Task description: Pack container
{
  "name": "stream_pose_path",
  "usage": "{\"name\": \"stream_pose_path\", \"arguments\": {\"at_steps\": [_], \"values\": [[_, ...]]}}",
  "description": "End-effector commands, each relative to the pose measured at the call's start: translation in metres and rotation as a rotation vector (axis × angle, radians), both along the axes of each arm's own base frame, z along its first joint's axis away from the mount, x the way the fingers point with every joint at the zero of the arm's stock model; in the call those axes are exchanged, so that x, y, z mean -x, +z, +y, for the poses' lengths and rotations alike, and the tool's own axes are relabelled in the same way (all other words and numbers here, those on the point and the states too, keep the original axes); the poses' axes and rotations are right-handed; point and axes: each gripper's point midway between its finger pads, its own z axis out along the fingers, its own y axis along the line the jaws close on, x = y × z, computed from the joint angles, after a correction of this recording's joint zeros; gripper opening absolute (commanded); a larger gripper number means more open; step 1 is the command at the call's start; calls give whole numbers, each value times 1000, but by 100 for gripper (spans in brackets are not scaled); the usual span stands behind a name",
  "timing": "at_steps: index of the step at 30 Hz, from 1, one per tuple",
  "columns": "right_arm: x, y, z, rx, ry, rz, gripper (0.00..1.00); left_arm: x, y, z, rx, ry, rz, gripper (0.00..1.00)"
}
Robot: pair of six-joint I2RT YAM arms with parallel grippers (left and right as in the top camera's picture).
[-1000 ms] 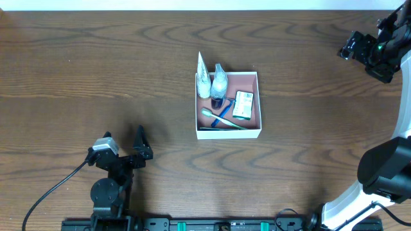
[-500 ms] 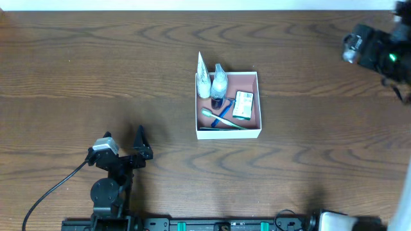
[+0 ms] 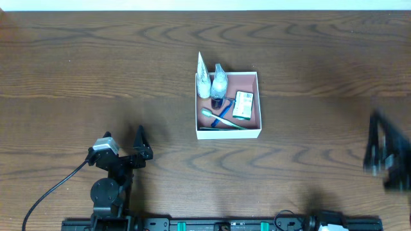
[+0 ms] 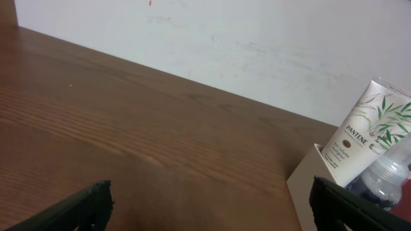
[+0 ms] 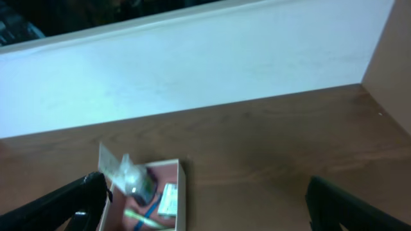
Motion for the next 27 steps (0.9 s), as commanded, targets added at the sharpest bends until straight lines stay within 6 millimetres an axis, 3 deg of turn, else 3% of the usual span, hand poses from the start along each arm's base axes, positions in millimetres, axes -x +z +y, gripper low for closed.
{"name": "stream_pose_path", "arguments": {"at_steps": [1,5,7,12,18,27], "values": [[23,-5,-3,32,-24,-6,99,1,-18,3,-12,13,55,98],[50,-15,-3,38,-39,-14,99,1,-18,3,-12,13,55,98],[51,-19,-3,40,-39,-31,99,1,-18,3,-12,13,55,98],[26,-29,2,114,23,-159,99,1,-18,3,-12,13,55,98],[-12,-47,33,190,223,-402,99,1,-18,3,-12,13,55,98],[-39,-108,56,211,343,-591,99,1,-18,3,-12,13,55,98]]}}
